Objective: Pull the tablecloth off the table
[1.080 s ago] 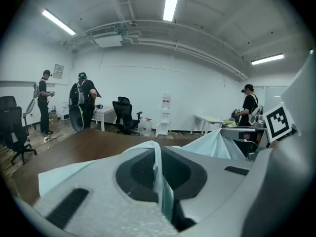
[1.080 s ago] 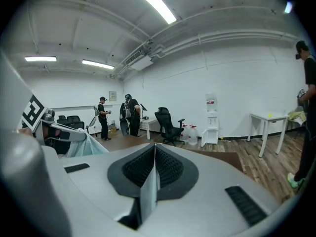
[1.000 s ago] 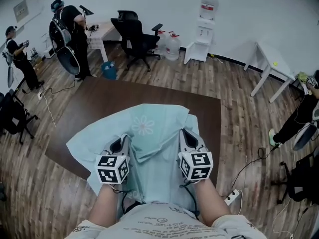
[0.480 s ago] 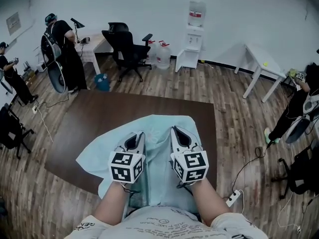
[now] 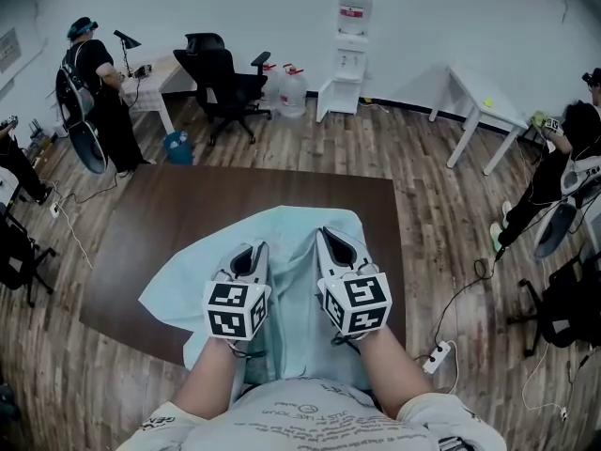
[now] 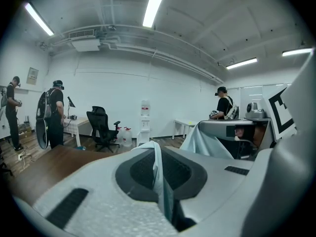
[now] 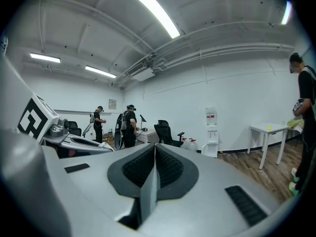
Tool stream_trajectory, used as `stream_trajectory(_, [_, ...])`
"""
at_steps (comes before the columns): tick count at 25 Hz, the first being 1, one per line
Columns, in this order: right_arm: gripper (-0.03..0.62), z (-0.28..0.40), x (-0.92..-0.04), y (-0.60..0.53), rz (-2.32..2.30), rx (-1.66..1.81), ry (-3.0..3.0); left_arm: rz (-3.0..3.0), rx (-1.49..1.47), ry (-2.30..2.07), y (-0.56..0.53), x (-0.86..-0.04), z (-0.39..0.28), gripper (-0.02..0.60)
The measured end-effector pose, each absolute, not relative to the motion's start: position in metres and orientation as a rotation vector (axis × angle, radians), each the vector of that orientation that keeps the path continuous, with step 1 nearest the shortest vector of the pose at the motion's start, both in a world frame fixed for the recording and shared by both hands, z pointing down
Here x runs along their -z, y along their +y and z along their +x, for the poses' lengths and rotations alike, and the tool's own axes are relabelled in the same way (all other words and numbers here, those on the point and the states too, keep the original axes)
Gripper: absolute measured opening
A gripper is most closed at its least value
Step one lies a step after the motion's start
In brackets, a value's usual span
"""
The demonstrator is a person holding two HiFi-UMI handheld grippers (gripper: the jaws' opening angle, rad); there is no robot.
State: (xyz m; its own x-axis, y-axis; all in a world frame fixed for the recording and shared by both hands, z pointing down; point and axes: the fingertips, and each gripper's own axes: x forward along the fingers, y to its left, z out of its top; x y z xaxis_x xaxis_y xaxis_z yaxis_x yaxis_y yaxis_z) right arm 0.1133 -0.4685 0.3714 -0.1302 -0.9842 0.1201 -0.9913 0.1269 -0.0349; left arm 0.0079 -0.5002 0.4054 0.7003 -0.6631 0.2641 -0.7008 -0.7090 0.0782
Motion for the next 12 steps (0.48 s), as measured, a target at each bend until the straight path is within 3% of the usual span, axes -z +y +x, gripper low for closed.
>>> stream_trajectory(12, [0.015, 0.1063, -0.3825, -0.4787, 2.002, -0.192, -2.303, 2.727, -0.309, -1.089, -0.5109, -0.4149, 0.0017, 0.015])
